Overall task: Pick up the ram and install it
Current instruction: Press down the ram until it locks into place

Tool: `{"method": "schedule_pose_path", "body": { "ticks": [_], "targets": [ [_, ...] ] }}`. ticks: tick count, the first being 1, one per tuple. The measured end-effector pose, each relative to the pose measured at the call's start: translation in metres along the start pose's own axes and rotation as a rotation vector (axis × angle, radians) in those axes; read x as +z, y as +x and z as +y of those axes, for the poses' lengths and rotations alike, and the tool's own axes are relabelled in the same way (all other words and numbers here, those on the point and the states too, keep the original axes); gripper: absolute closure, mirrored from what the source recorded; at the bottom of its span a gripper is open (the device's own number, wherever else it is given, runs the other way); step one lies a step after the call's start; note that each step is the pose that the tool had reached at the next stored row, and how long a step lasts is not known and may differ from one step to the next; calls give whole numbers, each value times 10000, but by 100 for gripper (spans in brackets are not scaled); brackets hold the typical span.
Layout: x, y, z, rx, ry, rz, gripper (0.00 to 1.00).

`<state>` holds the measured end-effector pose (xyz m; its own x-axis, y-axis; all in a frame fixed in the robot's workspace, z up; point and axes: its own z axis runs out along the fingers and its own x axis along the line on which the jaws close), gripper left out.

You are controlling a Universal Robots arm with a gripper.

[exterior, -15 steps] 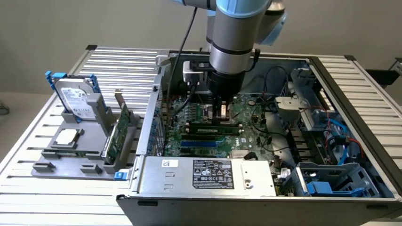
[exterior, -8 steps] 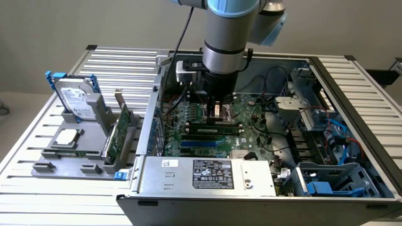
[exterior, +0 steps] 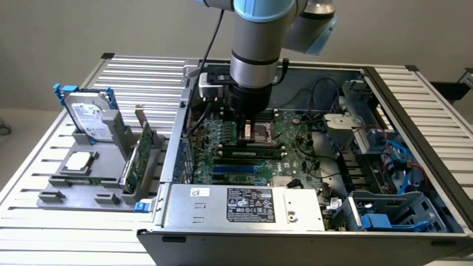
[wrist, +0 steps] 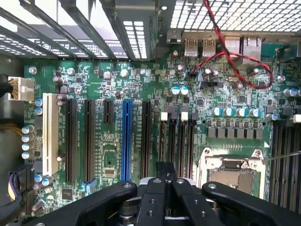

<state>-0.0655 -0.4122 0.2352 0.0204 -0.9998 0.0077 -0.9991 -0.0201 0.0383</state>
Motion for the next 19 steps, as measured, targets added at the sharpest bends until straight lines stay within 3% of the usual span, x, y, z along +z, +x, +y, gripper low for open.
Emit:
{"method": "schedule_pose_path", "body": {
  "ticks": [13, 16, 19],
  "targets": [
    [119, -2, 30, 0, 21, 0, 89],
    [80, -5, 30, 1, 34, -24, 89],
    [-31, -2, 32, 0, 15, -4, 89]
  ]
}}
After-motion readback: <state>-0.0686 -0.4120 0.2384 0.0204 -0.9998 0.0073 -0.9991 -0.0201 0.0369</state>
